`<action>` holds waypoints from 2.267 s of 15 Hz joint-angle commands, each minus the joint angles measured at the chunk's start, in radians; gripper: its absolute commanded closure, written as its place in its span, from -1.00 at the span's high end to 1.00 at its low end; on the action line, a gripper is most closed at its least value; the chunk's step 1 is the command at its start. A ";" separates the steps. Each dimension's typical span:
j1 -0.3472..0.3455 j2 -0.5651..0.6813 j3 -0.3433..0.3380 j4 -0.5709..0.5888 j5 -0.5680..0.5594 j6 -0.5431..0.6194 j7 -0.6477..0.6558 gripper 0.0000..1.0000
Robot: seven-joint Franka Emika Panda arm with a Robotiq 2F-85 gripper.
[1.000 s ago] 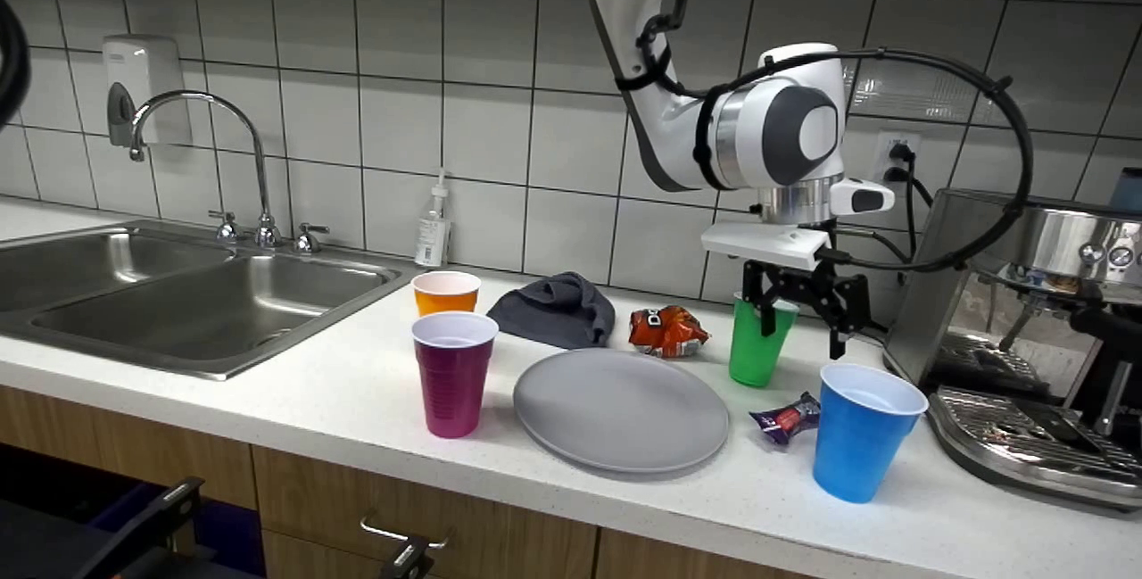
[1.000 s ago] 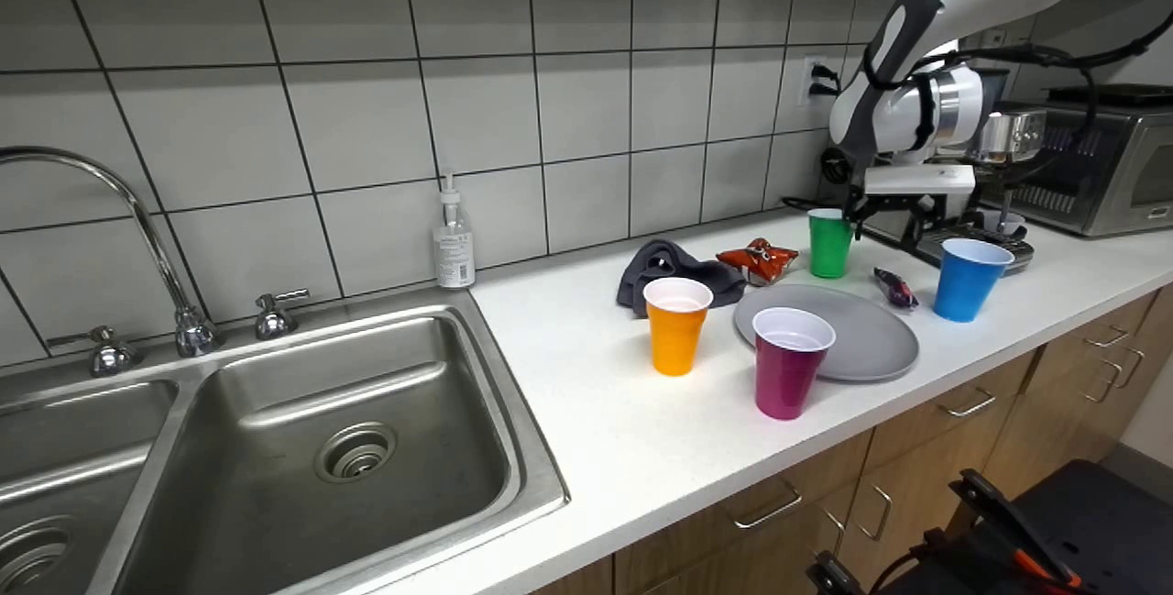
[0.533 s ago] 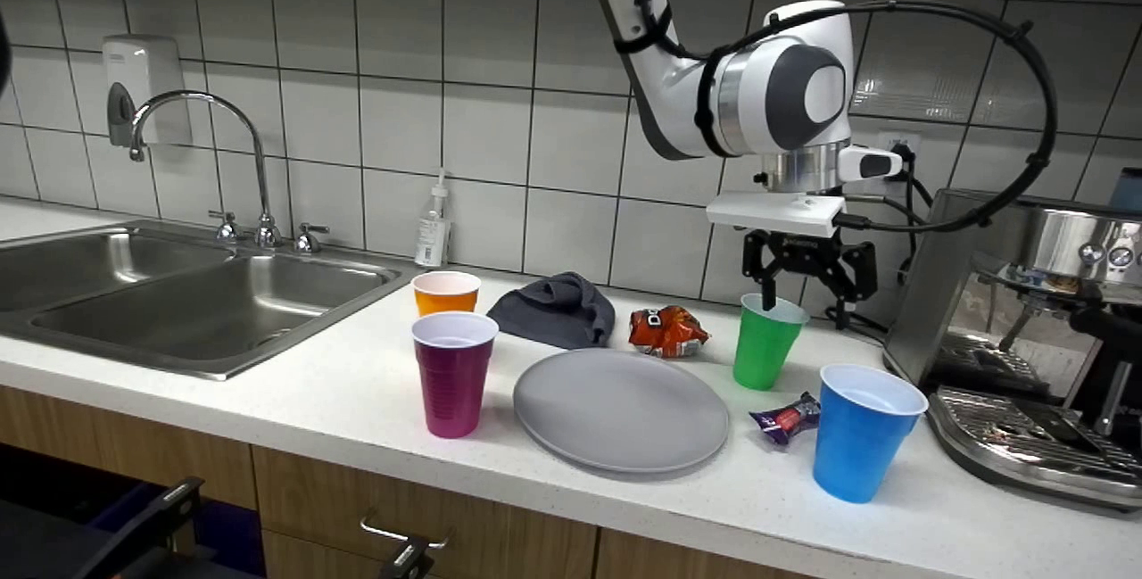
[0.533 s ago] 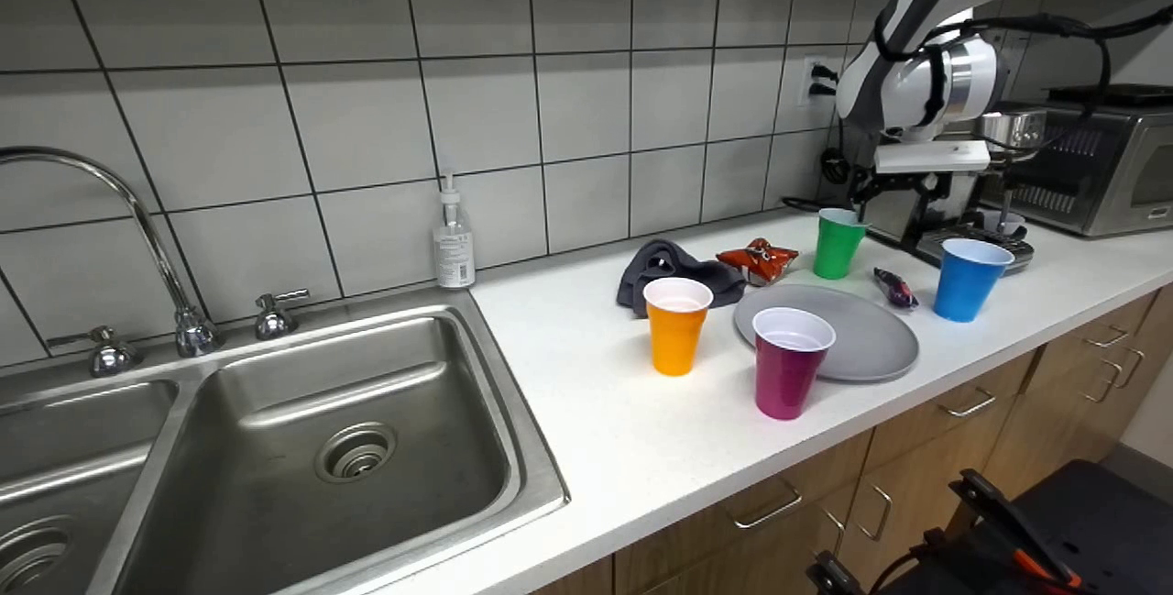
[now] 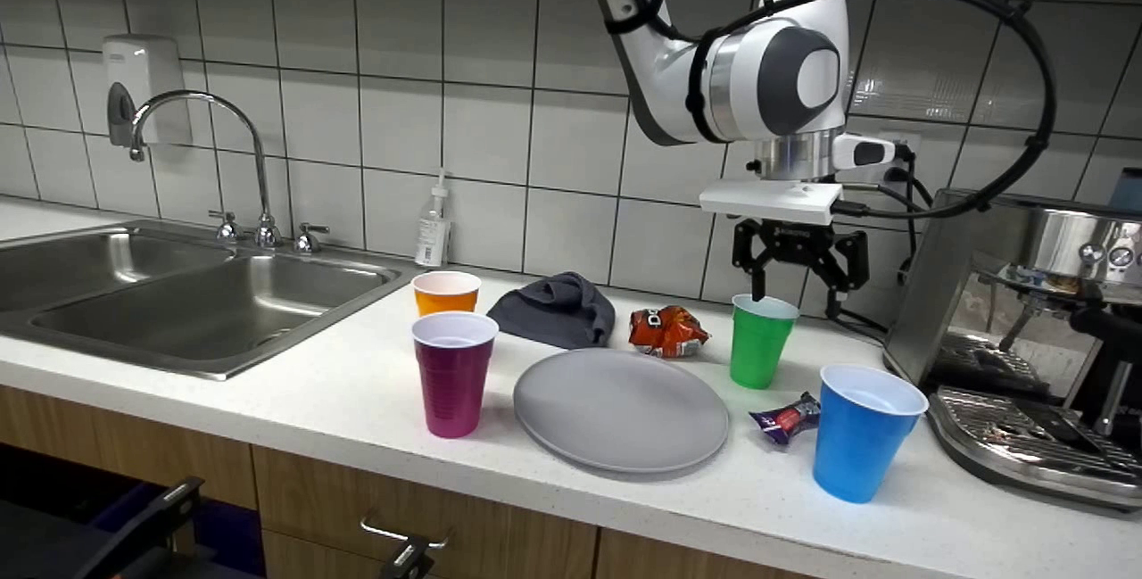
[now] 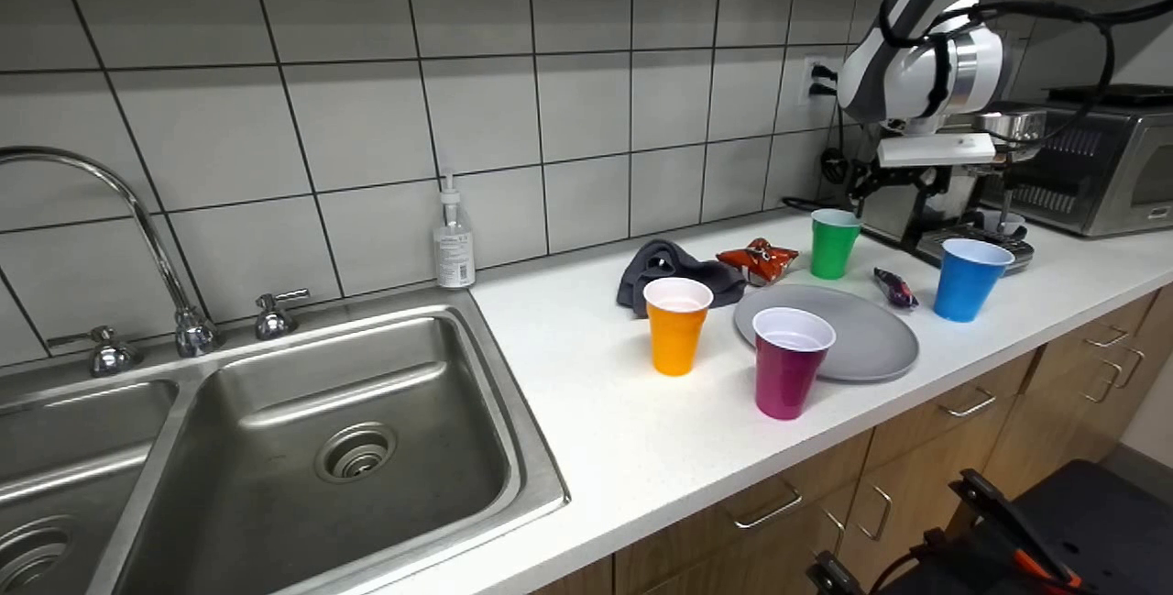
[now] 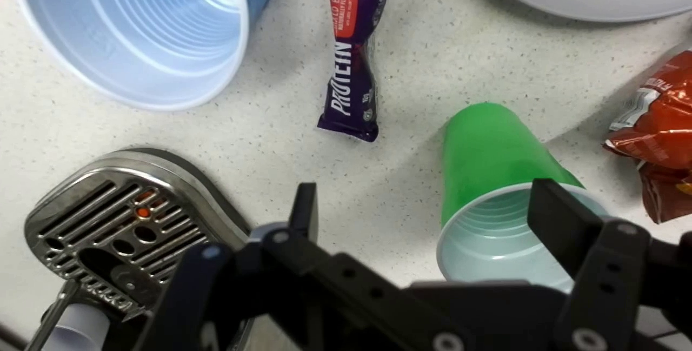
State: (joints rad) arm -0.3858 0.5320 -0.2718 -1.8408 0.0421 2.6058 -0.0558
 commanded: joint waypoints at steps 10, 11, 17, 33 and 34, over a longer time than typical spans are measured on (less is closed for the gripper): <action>-0.014 0.019 0.030 0.049 0.087 -0.060 0.040 1.00; -0.013 0.025 0.030 0.053 0.092 -0.057 0.047 1.00; -0.006 0.031 0.030 0.033 0.078 -0.025 0.042 1.00; -0.001 0.046 0.029 0.055 0.080 -0.023 0.062 1.00; -0.002 0.050 0.030 0.062 0.083 -0.024 0.066 1.00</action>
State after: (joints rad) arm -0.3863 0.5646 -0.2416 -1.8102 0.1258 2.5858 -0.0146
